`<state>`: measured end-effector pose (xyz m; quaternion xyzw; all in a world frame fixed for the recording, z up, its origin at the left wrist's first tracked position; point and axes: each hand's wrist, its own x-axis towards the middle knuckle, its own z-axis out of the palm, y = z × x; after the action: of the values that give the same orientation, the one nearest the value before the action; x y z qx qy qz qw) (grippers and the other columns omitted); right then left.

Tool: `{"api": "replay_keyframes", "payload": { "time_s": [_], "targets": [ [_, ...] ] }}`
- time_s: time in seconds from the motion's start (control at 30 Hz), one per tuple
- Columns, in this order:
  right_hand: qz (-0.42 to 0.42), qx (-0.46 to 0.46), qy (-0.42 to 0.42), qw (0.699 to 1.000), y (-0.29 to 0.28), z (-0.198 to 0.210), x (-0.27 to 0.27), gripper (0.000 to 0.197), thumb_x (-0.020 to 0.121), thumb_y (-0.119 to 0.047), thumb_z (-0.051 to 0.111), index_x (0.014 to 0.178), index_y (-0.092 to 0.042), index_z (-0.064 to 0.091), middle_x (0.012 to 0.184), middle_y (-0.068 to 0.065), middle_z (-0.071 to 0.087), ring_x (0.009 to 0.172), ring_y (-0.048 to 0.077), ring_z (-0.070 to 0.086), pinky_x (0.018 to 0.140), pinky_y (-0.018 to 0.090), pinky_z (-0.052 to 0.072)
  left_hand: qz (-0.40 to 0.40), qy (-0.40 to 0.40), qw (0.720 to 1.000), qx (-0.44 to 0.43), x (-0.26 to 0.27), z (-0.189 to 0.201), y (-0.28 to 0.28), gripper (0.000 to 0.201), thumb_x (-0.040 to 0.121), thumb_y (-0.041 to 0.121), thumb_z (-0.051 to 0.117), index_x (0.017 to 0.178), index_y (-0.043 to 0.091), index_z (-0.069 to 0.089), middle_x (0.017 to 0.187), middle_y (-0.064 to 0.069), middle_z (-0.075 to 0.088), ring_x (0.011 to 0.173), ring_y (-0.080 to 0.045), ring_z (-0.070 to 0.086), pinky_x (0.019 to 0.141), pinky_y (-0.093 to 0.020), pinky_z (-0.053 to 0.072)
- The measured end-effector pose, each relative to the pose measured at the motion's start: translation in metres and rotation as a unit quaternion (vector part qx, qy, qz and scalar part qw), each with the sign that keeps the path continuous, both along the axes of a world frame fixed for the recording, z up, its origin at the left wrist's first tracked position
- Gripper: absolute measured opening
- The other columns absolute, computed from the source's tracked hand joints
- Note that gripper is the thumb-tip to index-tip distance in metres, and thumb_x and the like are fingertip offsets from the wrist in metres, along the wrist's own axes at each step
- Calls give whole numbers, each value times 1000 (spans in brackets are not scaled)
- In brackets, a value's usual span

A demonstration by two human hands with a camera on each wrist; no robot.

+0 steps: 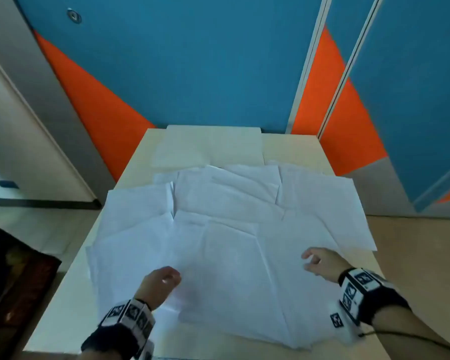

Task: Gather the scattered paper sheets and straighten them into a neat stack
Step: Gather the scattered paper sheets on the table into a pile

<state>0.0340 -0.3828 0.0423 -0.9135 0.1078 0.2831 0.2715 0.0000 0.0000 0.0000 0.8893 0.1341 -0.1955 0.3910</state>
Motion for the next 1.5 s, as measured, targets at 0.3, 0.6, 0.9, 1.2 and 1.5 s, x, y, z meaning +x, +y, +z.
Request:
{"api": "replay_keyframes", "payload": {
  "time_s": [0.3,0.6,0.9,1.2,1.5],
  "targets": [
    [-200,-155,-6,967,-36,-28,1,80,67,-35,80,133,-14,41,135,20,32,125,40,35,100,46,37,141,44,975,166,10,-1,-3,79,80,46,64,142,9,31,142,-18,34,131,-36,34,105,-46,34],
    [-235,-113,-20,965,-8,-42,-7,83,64,-40,80,132,-12,41,130,17,35,123,38,34,103,47,35,102,58,991,65,31,-2,-23,73,78,23,71,136,-1,36,135,-20,39,124,-35,44,104,-36,35],
    [-147,-106,-72,981,66,-50,3,80,67,-42,76,135,-22,39,132,11,35,123,33,34,100,41,34,93,-46,994,35,75,-5,-25,62,84,3,58,142,10,37,132,-17,55,122,-31,51,102,-32,37],
    [-93,-142,-54,984,68,-48,24,85,68,-45,74,140,-23,33,142,8,30,129,30,29,102,41,30,-350,5,896,273,39,6,2,131,55,53,80,149,32,-10,159,-7,-9,148,-29,0,117,-53,12],
    [-83,-137,-62,985,99,-51,47,87,71,-45,72,142,-21,29,143,11,30,130,33,29,103,44,31,-99,-79,958,257,86,1,-5,84,78,10,58,149,24,15,152,-10,21,137,-31,28,109,-42,30]
  ]
}}
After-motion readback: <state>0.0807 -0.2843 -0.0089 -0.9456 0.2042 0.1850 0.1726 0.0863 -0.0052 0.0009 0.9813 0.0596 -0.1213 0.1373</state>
